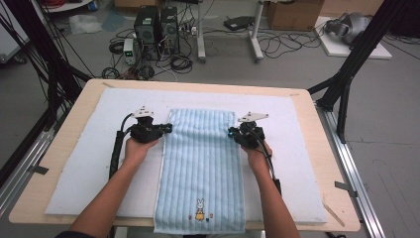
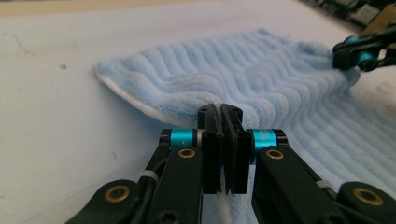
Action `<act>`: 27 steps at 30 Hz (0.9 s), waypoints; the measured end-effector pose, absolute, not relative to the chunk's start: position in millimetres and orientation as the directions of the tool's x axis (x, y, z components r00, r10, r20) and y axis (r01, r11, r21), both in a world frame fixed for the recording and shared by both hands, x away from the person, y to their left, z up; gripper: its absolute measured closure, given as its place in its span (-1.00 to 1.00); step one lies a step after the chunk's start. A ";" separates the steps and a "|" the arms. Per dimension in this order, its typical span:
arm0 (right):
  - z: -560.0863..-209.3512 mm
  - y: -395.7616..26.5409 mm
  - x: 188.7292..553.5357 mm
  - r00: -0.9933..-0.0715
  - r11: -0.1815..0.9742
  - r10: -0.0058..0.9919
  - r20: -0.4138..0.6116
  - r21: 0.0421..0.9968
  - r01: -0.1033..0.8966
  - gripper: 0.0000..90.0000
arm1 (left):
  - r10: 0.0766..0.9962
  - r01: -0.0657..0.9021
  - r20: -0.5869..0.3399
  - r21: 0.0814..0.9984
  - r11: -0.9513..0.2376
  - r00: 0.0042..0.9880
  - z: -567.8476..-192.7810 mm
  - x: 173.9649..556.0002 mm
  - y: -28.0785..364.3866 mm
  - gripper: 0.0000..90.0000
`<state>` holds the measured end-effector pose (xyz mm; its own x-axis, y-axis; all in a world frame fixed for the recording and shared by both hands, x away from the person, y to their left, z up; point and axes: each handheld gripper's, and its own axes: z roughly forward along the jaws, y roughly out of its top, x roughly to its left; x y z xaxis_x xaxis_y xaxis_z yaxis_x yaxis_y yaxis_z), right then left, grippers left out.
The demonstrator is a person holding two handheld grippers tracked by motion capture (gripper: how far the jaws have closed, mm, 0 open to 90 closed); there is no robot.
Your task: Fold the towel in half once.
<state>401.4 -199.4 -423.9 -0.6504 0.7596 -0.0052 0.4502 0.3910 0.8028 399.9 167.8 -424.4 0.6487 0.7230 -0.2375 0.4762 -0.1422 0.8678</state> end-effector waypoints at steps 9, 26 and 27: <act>-420.2 -203.1 375.1 -0.696 0.410 0.718 -0.002 0.809 0.421 0.85 | 0.693 0.459 -0.222 0.871 -0.175 0.686 -427.9 373.0 171.4 0.92; -432.9 -209.6 326.2 -0.736 0.451 0.677 0.005 0.787 0.420 0.85 | 0.624 0.460 -0.220 0.851 -0.253 0.750 -439.7 328.2 173.0 0.90; -434.2 -209.8 324.6 -0.735 0.451 0.678 0.006 0.786 0.422 0.84 | 0.631 0.463 -0.218 0.849 -0.254 0.745 -441.7 328.0 172.7 0.86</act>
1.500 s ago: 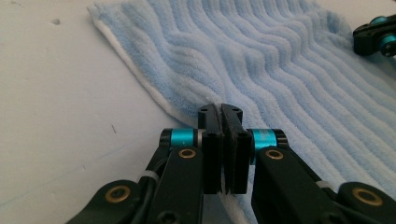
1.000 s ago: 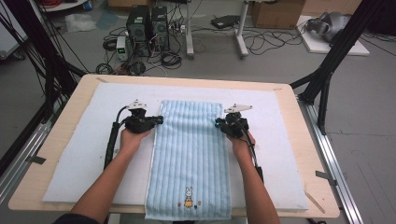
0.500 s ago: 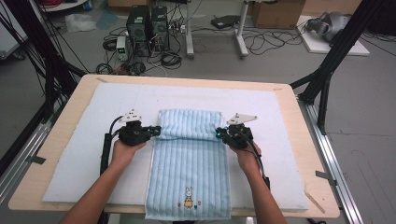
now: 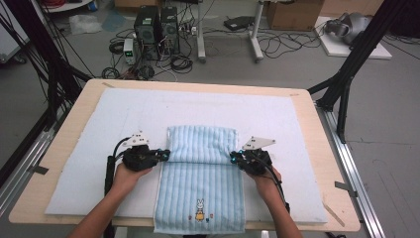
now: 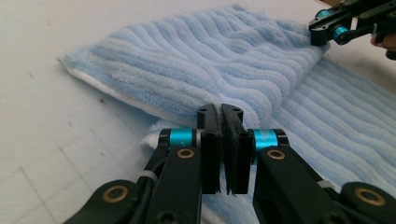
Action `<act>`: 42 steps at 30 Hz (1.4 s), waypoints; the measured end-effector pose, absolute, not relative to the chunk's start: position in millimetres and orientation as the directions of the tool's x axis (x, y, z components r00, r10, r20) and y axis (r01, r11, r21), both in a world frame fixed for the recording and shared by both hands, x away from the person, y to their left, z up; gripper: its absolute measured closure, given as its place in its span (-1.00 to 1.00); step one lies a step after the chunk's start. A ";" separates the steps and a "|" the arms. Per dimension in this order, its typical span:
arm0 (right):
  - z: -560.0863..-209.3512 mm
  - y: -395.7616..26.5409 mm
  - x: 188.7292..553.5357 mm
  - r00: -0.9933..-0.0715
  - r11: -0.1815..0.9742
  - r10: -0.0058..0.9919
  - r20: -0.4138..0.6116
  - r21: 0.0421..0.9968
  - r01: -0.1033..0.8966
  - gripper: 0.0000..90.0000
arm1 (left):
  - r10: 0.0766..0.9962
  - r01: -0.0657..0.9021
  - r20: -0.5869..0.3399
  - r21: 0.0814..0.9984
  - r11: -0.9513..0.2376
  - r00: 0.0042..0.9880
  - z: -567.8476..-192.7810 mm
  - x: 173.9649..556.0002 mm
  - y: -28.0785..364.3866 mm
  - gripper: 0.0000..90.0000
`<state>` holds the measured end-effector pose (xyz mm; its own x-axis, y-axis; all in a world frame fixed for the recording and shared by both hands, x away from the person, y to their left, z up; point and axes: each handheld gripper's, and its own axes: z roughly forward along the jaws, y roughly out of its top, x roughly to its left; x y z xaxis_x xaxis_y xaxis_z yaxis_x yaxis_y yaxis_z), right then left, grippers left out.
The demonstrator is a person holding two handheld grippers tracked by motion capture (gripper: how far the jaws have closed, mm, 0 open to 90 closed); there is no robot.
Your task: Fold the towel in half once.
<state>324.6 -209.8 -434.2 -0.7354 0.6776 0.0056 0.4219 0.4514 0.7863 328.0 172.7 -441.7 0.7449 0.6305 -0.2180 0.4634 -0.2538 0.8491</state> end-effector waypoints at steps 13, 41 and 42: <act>-427.0 -227.7 325.5 -0.660 0.336 0.750 0.041 0.837 0.433 0.23 | 0.772 0.509 -0.252 0.854 -0.106 0.584 -428.7 365.6 182.7 -0.02; -427.8 -229.7 345.5 -0.571 0.278 0.819 0.058 0.831 0.483 -0.21 | 0.774 0.543 -0.165 0.799 -0.258 0.611 -445.3 397.8 146.1 0.88; -427.5 -230.1 349.3 -0.562 0.271 0.825 0.060 0.830 0.488 -0.24 | 0.773 0.542 -0.175 0.803 -0.246 0.610 -443.9 397.7 147.6 0.88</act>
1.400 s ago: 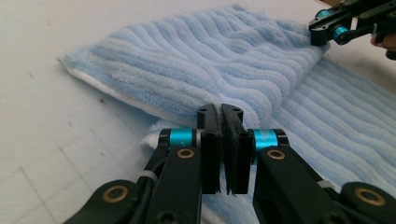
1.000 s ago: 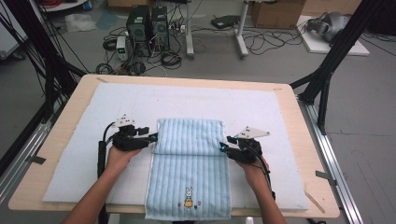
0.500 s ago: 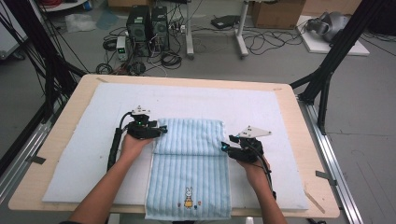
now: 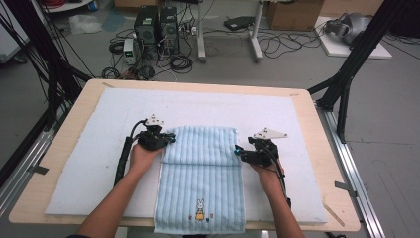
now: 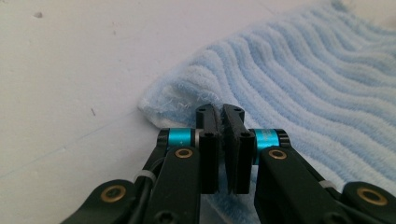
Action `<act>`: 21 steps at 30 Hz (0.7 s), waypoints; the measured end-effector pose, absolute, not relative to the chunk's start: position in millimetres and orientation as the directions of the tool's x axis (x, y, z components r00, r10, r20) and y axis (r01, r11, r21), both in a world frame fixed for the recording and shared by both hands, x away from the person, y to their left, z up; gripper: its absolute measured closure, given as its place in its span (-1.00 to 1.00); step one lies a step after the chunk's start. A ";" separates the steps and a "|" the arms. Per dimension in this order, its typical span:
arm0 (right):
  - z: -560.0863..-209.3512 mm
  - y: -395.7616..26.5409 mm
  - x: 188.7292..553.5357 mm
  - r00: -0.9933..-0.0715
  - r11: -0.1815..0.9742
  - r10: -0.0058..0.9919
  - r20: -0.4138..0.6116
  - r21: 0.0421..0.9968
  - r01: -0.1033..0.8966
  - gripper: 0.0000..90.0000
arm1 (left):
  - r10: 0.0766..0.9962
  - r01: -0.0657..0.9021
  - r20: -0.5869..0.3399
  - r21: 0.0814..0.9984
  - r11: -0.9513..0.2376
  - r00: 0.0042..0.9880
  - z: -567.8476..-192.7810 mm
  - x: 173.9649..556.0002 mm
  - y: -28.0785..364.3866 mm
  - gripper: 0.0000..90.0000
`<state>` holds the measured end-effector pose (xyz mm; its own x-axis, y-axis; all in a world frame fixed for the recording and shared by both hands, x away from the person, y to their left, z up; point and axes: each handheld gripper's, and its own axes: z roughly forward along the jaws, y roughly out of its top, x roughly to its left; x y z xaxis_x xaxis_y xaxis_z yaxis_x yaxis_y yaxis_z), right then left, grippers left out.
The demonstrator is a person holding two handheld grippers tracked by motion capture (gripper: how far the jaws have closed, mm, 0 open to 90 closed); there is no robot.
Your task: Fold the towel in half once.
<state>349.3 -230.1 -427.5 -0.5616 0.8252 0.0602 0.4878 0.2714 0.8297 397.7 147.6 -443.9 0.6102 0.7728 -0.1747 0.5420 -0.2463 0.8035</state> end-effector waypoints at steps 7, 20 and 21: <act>-426.8 -225.2 378.4 -0.529 0.281 0.847 0.059 0.794 0.539 -0.17 | 0.767 0.544 -0.207 0.812 -0.211 0.607 -441.2 397.8 151.2 0.88; -441.8 -204.0 416.1 -0.535 0.352 0.844 0.042 0.710 0.610 -0.03 | 0.767 0.559 -0.239 0.809 -0.182 0.596 -443.8 399.9 152.1 0.88; -443.8 -202.6 417.5 -0.539 0.360 0.842 0.035 0.708 0.608 0.00 | 0.765 0.561 -0.242 0.807 -0.183 0.597 -444.1 400.3 152.5 0.88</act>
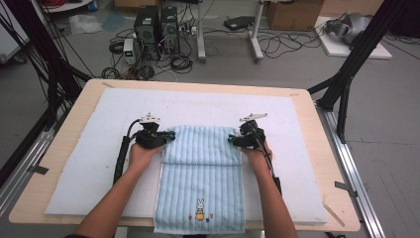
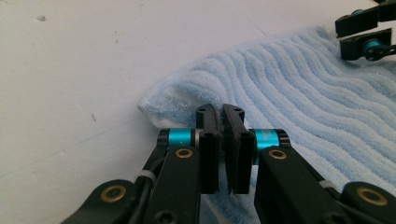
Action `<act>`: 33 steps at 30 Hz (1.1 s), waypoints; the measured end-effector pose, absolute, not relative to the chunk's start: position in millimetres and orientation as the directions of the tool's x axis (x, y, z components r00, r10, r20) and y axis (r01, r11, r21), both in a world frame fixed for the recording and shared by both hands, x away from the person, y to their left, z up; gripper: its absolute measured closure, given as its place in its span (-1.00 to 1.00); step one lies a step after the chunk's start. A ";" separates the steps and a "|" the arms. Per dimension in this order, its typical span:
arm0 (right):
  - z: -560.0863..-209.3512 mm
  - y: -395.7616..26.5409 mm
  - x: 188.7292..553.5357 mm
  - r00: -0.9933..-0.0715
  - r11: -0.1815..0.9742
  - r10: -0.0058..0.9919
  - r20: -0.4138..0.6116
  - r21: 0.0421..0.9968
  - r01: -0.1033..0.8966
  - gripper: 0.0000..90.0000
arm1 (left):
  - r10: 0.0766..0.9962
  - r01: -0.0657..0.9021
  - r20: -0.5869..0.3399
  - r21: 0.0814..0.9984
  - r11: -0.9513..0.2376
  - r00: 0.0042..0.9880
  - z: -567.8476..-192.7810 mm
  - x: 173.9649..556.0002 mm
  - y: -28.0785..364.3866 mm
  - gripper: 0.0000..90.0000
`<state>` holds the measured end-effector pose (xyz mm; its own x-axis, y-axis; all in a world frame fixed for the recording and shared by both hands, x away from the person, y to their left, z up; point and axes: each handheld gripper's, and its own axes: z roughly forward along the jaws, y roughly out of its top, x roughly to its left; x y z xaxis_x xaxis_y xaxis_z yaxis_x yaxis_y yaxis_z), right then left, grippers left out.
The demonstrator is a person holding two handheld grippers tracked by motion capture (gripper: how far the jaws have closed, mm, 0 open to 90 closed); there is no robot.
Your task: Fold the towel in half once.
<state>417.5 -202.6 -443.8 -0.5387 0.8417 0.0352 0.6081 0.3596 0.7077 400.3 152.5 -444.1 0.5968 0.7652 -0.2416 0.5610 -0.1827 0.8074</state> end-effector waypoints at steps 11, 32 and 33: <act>-440.3 -198.0 415.2 -0.599 0.399 0.800 0.037 0.712 0.577 0.90 | 0.752 0.566 -0.290 0.814 -0.132 0.593 -442.5 401.3 156.8 0.89; -404.4 -208.0 343.8 -0.623 0.327 0.780 0.049 0.818 0.474 0.89 | 0.655 0.501 -0.330 0.861 -0.086 0.680 -416.9 339.4 176.1 0.89; -404.1 -209.0 339.0 -0.628 0.314 0.776 0.060 0.826 0.468 0.89 | 0.650 0.500 -0.333 0.862 -0.085 0.684 -417.4 334.8 177.6 0.89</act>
